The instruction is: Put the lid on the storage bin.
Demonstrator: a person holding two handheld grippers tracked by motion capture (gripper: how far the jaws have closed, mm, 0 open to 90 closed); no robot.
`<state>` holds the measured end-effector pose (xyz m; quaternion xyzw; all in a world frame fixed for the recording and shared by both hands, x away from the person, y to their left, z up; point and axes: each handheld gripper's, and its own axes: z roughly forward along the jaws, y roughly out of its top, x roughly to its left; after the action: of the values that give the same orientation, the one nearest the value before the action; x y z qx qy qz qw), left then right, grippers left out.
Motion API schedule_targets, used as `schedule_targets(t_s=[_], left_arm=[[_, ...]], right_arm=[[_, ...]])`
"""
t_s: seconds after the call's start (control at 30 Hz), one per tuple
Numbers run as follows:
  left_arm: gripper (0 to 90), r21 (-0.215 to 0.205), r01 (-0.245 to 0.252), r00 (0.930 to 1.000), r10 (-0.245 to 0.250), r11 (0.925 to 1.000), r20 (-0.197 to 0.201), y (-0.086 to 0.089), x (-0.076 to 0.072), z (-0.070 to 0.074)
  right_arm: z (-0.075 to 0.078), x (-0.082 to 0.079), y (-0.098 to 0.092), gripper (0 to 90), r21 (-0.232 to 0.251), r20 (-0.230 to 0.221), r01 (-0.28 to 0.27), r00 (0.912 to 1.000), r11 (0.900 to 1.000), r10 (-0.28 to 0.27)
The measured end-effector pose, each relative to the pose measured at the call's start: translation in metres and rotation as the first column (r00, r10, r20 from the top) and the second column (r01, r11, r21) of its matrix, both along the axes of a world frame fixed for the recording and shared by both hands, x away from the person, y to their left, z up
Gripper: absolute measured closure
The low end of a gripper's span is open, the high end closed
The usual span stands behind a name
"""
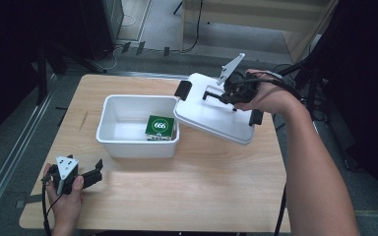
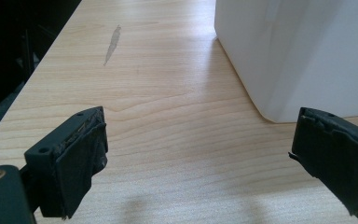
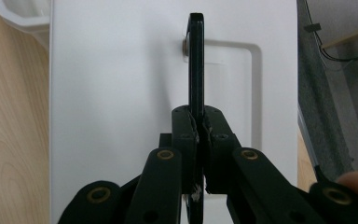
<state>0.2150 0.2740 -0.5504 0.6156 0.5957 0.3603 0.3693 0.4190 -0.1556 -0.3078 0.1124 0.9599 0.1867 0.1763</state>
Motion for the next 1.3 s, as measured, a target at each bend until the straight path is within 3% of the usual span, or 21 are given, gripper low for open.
schedule_targets(t_s=[0.47,0.87,1.3], left_arm=[[4.1,-0.012,0.003,1.0,-0.003,0.9999,0.002,0.001,0.0,0.0],[4.1,-0.013,0.004,1.0,-0.004,0.9999,0.001,0.001,0.001,0.0],[4.1,-0.007,0.008,0.9999,-0.008,0.9999,-0.007,0.001,0.001,0.0]], right_arm=[[-0.001,0.001,0.056,85.7,-0.019,-0.014,-0.088,0.9961,0.996,0.088],[-0.01,0.0,0.104,85.7,-0.017,-0.046,-0.157,0.9867,0.988,0.156],[-0.015,-0.001,0.141,85.8,-0.009,-0.073,-0.204,0.9766,0.979,0.202]])
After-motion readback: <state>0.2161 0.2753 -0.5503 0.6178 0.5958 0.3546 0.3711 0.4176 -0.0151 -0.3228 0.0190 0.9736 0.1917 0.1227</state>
